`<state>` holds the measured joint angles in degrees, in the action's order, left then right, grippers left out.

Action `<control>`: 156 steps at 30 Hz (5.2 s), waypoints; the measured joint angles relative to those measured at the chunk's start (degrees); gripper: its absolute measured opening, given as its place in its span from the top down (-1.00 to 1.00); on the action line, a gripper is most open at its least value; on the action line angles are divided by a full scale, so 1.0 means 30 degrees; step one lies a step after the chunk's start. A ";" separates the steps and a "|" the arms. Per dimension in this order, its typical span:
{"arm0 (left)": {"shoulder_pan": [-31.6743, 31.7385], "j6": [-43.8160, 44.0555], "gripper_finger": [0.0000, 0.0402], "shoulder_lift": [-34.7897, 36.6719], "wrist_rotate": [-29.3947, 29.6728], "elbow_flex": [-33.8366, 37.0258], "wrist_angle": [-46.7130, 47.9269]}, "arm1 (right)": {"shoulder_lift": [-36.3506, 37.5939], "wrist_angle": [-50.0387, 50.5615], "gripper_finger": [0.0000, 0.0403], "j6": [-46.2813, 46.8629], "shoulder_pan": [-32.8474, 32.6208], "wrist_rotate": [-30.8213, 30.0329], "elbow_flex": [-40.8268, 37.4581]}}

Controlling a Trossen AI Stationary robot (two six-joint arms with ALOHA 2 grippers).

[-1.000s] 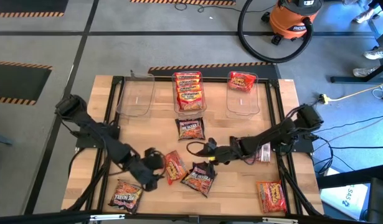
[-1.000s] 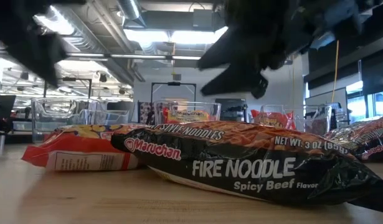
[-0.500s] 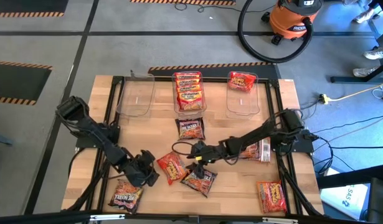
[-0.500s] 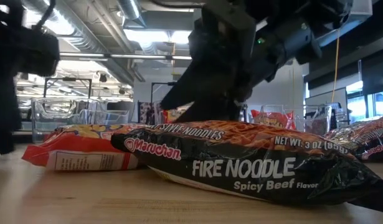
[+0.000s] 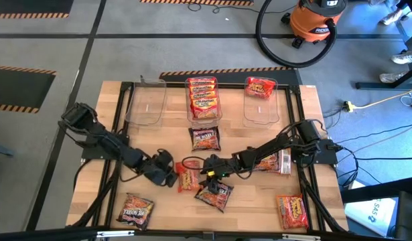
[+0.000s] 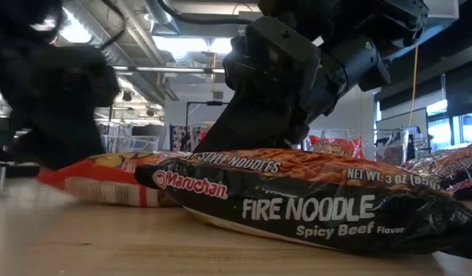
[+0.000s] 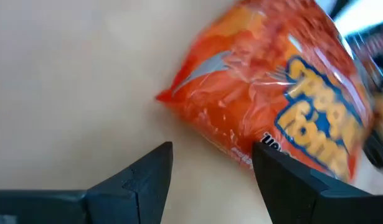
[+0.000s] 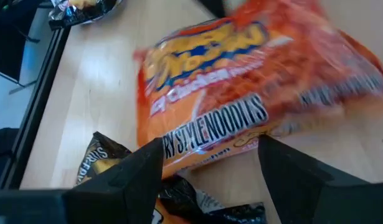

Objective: Sort Maruchan noodles
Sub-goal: Put the top left orange noodle pack into the right transparent bin

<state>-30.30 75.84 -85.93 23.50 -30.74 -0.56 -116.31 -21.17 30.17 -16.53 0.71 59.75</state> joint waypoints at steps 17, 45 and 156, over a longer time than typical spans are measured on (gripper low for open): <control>0.3007 -0.4701 -0.13 0.2557 -0.4459 -0.0140 -0.0619 | 0.0000 0.0466 -0.21 -0.0851 0.0015 -0.0496 -0.0015; 0.2154 0.1908 -0.30 -0.0181 -0.5422 -0.0147 -0.2867 | 0.0000 0.0372 -0.21 -0.2162 0.0022 -0.1239 -0.0015; 0.0757 -1.9649 0.40 -0.1588 -0.0136 -0.9510 0.2406 | 0.3796 0.1993 0.29 -0.4990 0.0015 0.1235 -0.0015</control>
<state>-28.03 16.89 -90.70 23.09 -59.27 6.66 -104.92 -15.19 15.20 -16.49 4.42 59.70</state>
